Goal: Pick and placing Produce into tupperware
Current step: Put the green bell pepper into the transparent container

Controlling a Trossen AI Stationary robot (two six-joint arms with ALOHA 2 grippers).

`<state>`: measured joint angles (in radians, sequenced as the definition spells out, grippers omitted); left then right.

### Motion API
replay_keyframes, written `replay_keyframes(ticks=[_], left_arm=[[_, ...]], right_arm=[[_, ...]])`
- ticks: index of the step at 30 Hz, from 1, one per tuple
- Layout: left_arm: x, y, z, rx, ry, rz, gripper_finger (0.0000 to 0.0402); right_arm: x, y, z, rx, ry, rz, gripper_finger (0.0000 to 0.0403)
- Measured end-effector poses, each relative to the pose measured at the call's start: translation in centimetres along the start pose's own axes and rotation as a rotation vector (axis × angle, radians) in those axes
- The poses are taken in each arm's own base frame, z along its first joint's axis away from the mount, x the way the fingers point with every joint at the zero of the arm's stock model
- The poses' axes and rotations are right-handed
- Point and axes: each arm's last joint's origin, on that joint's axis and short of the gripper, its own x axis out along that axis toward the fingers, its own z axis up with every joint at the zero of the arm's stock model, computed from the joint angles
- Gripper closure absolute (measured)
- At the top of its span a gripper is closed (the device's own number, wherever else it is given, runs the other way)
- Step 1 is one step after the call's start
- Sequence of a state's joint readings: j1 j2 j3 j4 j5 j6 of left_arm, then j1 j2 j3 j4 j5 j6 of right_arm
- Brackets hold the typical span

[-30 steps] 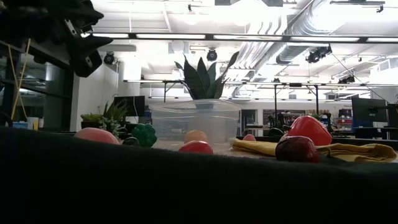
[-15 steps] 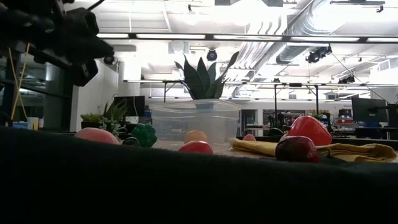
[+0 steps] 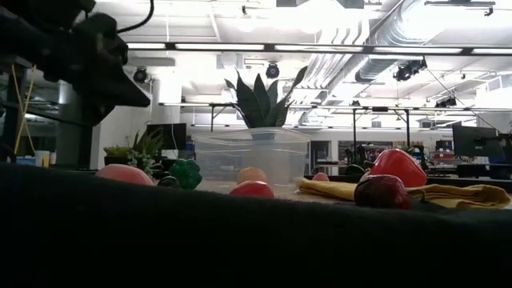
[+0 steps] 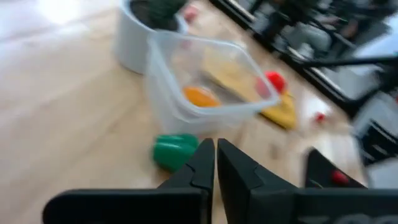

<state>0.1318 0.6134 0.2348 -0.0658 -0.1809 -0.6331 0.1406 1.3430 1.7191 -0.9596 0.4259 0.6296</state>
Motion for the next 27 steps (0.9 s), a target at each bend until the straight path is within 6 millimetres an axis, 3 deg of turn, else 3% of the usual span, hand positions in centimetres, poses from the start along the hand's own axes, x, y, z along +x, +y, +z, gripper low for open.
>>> replay_keyframes(ticks=[13, 21, 27], left_arm=[[2.8, 0.4, -0.7, 0.049, 0.05, 0.099, 0.04], [3.5, 3.2, 0.6, -0.016, 0.086, 0.135, 0.0401], [4.1, 4.8, 1.4, 0.013, 0.131, 0.016, 0.0401]], right_arm=[[0.0, 0.0, 0.0, -0.002, 0.004, 0.005, 0.0164], [0.0, 0.0, 0.0, -0.028, 0.005, 0.007, 0.0164], [0.0, 0.0, 0.0, -0.049, 0.005, 0.007, 0.0164]])
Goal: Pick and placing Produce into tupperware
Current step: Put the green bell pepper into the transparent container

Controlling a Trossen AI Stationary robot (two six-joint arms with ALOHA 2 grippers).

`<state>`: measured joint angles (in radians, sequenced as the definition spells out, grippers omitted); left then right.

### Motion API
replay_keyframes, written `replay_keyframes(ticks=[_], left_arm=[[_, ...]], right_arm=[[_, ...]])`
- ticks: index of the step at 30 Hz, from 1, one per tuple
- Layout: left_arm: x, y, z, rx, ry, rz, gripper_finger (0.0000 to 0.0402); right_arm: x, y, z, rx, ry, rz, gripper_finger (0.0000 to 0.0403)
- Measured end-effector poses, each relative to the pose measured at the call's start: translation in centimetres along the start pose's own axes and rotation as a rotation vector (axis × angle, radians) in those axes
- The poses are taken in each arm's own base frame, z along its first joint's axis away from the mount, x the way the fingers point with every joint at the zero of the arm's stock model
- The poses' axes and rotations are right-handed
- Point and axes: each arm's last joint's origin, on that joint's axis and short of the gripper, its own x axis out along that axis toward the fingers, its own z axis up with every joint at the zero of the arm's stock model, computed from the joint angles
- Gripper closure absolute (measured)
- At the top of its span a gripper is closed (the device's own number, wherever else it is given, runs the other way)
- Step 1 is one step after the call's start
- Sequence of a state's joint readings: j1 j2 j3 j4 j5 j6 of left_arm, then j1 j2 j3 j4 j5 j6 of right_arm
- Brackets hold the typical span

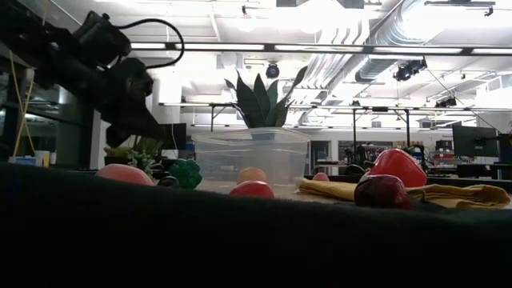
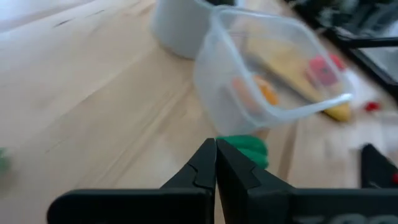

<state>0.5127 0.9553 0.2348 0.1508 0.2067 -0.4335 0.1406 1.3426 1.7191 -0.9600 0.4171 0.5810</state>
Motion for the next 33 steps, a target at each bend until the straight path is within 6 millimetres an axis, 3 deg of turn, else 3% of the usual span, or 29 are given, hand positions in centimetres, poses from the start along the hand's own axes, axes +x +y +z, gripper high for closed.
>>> replay_keyframes(ticks=[8, 18, 27, 33], left_arm=[[1.6, 1.1, -0.1, 0.049, 0.061, -0.093, 0.0401], [3.5, 1.8, 0.0, -0.03, 0.044, -0.039, 0.0401], [6.3, 1.8, 1.4, 0.0, 0.12, -0.071, 0.0401], [7.0, 2.1, 0.9, 0.002, 0.179, -0.079, 0.0401]], right_arm=[[0.0, 0.0, 0.0, -0.005, 0.0, 0.0, 0.0164], [0.0, 0.0, 0.0, 0.018, 0.0, 0.0, 0.0164], [0.0, 0.0, 0.0, 0.022, -0.002, -0.004, 0.0164], [0.0, 0.0, 0.0, 0.032, -0.003, -0.005, 0.0164]])
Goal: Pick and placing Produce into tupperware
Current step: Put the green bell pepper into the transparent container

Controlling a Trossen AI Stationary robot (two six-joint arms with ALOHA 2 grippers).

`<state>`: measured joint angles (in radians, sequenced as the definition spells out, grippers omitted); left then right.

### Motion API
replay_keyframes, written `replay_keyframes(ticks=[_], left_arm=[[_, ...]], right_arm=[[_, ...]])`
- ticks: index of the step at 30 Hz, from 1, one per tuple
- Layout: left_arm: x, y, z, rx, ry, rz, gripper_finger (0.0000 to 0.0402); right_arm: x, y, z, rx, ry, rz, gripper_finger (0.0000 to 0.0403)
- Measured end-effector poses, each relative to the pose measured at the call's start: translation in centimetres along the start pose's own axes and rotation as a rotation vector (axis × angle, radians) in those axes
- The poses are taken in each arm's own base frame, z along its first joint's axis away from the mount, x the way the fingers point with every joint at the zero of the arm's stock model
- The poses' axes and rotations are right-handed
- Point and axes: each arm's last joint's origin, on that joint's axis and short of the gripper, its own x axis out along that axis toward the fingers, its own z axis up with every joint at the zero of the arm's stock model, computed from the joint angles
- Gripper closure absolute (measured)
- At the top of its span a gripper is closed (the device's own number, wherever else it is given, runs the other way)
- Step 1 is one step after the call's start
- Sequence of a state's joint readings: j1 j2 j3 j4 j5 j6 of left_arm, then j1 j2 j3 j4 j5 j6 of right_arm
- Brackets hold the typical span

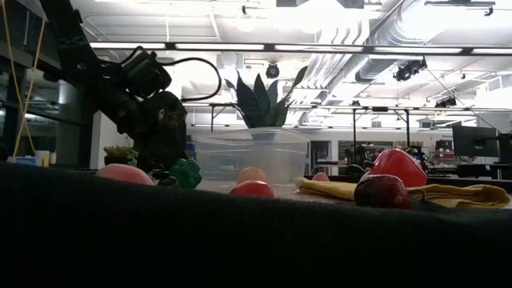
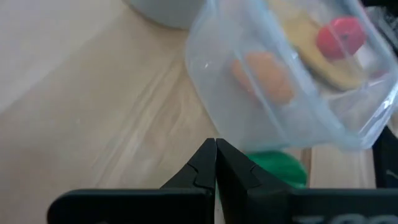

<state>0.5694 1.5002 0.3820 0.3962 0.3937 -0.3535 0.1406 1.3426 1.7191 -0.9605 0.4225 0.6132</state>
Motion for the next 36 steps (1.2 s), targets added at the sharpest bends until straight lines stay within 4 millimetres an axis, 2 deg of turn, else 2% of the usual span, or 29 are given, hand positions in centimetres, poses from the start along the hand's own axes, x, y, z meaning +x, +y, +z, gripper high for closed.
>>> replay_keyframes(ticks=[36], left_arm=[[0.02, 0.06, -0.07, 0.057, 0.004, 0.011, 0.0401]], right_arm=[[-0.01, -0.05, 0.04, 0.0, -0.011, -0.015, 0.0164]])
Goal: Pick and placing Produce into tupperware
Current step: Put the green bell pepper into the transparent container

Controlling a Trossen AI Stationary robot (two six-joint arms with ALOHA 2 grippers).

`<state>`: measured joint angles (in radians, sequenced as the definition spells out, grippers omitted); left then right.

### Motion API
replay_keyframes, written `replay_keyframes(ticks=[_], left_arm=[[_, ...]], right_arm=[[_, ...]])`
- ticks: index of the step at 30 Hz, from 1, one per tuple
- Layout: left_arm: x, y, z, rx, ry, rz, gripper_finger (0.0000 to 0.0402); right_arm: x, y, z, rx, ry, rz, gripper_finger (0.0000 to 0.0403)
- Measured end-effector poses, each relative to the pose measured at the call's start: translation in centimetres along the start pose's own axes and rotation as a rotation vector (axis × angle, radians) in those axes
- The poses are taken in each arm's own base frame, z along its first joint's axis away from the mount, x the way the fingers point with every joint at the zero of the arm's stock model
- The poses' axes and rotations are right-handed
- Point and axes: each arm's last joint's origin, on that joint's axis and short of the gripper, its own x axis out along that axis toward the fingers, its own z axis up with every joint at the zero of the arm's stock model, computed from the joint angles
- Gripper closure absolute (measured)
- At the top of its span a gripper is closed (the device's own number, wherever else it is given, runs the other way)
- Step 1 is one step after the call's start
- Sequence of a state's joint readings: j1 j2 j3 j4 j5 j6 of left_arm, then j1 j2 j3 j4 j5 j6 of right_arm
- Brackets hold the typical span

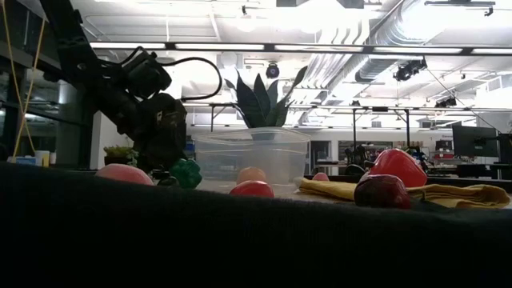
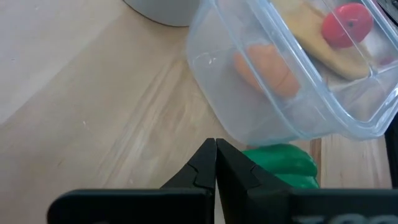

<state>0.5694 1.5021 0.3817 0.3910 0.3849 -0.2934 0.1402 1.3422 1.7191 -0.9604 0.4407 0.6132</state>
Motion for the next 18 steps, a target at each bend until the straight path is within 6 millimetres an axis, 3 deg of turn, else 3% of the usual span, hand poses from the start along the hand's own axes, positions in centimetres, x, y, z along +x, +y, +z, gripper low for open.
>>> replay_keyframes(ticks=[18], left_arm=[[0.39, 0.24, -0.45, -0.007, 0.034, -0.008, 0.0401]], right_arm=[[0.0, 0.0, 0.0, 0.0, -0.002, -0.003, 0.0164]])
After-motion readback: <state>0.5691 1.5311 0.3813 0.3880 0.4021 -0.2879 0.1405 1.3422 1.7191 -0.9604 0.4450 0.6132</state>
